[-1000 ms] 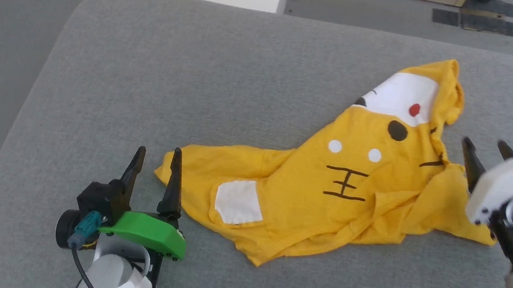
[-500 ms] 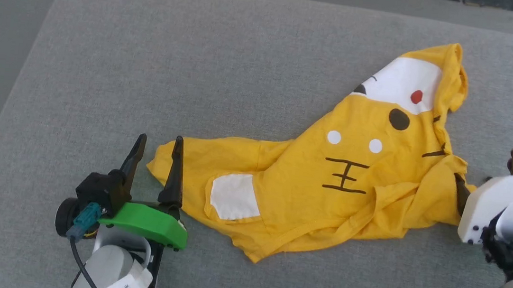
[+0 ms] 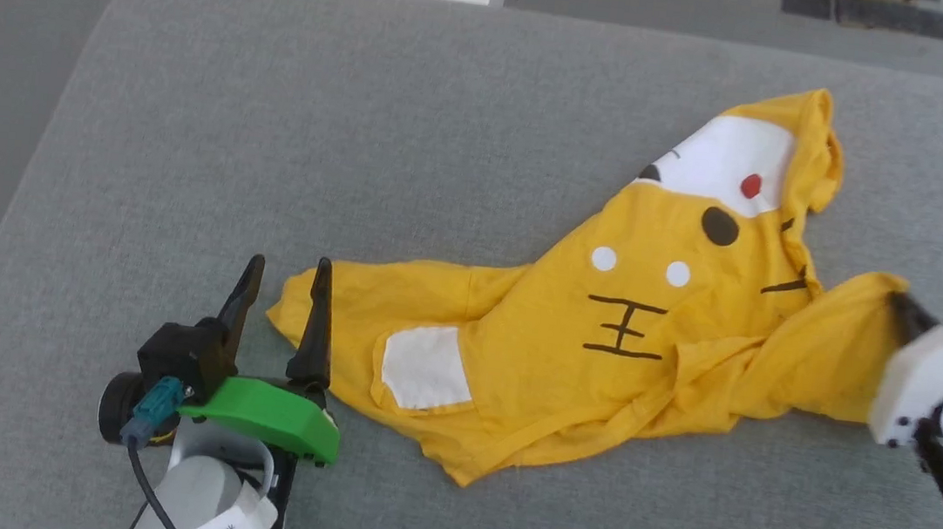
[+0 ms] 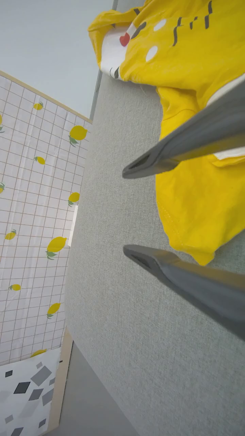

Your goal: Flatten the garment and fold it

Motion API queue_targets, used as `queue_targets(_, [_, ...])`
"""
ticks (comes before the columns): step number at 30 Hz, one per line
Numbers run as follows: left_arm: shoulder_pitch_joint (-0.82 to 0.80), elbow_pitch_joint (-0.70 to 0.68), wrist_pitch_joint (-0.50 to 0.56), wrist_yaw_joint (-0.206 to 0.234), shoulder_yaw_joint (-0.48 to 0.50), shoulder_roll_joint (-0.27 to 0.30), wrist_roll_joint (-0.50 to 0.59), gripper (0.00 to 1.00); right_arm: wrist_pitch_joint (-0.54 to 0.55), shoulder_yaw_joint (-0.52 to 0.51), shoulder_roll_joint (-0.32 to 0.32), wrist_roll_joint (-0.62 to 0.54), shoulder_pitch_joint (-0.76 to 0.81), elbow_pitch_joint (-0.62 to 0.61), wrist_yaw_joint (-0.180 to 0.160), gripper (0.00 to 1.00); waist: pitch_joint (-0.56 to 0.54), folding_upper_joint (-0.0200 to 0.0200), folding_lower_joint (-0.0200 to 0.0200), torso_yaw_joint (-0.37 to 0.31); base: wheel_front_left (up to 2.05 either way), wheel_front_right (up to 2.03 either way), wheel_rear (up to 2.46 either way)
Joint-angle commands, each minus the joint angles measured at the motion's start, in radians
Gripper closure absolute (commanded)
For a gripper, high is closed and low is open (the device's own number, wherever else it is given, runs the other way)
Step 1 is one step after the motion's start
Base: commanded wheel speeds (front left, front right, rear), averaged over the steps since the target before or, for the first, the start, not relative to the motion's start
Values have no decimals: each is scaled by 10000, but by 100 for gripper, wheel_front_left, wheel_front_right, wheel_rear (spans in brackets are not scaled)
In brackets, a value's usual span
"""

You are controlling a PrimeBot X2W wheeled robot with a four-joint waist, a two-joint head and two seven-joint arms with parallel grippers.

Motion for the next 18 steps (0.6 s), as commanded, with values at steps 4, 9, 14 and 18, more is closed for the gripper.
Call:
queue_targets(4, [277, 126, -47, 34, 67, -20, 27, 0, -680, -1358, 786, -323, 1120, -1259, -15, 100, -736, 0, -1, -410, 0, 0, 0])
queue_targets(9, [557, 189, -47, -16, 167, -19, 24, 0, -630, -3384, 1708, -897, 2802, -2772, -15, 100, -1177, 0, -1, -663, 0, 0, 0])
queue_targets(14, [784, 215, -47, -28, 265, 4, 27, 0, -215, -4806, 2042, -1215, 3948, -2887, -15, 100, -1454, 0, -1, -863, 0, 0, 0])
queue_targets(18, [947, 210, -47, -64, 308, 56, 22, 0, -10, -5251, 2060, -905, 4184, -2037, -15, 82, -1584, 0, -1, -1031, 0, 0, 0])
